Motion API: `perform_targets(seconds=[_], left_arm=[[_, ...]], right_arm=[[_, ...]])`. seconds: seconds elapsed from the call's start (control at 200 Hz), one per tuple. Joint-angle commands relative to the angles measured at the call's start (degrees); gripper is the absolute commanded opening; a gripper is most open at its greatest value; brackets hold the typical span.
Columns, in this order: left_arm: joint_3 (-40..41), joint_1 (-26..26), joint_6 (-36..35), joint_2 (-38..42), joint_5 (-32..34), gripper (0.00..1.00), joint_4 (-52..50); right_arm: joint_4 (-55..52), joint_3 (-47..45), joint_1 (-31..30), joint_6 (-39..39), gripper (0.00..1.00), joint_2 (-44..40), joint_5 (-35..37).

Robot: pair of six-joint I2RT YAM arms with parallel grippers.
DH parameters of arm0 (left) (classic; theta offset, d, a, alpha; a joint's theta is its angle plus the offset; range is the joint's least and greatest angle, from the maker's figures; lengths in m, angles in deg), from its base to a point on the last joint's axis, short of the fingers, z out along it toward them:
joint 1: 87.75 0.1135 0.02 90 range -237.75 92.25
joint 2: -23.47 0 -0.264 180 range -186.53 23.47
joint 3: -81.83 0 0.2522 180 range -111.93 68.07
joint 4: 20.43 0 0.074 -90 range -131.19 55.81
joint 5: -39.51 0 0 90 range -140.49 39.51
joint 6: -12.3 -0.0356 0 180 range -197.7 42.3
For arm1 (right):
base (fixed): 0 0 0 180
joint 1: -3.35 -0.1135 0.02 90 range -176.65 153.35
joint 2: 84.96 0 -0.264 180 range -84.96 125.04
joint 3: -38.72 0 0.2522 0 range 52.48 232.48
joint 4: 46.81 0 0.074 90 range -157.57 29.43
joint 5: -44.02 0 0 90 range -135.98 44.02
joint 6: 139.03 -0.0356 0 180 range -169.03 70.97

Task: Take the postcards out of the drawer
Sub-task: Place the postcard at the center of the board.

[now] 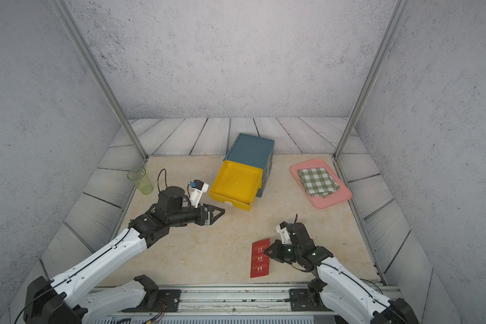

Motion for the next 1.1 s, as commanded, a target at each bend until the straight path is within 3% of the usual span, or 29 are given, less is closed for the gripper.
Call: perform_targets(seconds=[0.0,0.575,1.096], left_arm=[[0.08,0.53,-0.5,-0.68,-1.08,0.74,1.1],[-0.24,1.58,-0.74,-3.12,-3.16,0.74,1.44],[-0.91,2.19,-0.12,-5.54,-4.52,0.74,2.75]], right_arm=[[1.28,0.4,-0.29,2.31,0.05,1.81,2.85],[7.04,1.1,-0.22,5.84,0.22,15.32,4.38],[-5.95,4.92,-0.27,9.4,0.39,9.94,10.17]])
